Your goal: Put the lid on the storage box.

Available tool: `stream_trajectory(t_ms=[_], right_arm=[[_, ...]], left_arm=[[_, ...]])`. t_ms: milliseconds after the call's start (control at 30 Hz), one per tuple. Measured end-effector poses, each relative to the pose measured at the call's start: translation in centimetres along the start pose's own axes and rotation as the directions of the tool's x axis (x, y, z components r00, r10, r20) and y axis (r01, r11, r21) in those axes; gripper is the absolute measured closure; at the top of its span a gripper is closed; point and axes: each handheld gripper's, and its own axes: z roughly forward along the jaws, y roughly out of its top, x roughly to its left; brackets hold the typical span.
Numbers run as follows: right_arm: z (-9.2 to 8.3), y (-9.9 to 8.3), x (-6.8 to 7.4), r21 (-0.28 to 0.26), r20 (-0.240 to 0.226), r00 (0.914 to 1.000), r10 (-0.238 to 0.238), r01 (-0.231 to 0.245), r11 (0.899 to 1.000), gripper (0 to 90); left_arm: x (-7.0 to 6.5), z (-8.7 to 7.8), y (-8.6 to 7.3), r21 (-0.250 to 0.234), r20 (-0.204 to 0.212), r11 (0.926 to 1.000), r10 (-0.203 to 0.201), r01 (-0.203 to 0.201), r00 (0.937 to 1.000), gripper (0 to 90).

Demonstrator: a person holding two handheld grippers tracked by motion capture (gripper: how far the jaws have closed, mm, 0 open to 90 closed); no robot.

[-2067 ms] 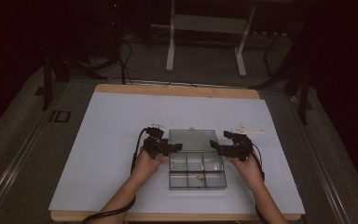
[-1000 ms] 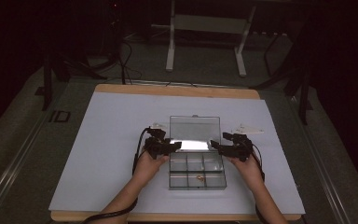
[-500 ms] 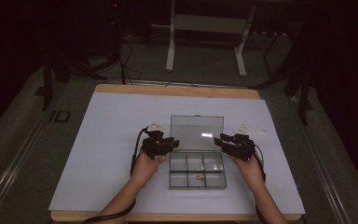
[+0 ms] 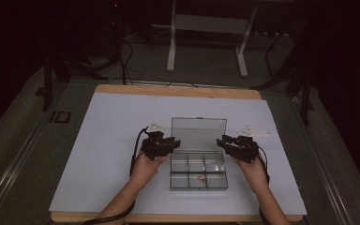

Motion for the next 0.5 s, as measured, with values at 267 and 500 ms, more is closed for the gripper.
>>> stream_trajectory(t_ms=[267, 500], right_arm=[[-0.7, 0.0, 0.3, -0.005, -0.016, 0.9999, -0.006, 0.006, 1.0, 63.6], [-1.3, -0.2, 0.7, -0.012, -0.023, 0.9995, -0.02, 0.019, 1.0, 64.5]], left_arm=[[-0.6, -0.9, 0.3, -0.025, -0.01, 0.999, 0.036, -0.036, 0.9993, 64.3], [-1.0, -1.4, 0.3, -0.022, -0.012, 0.9983, 0.053, -0.054, 0.9985, 66.0]])
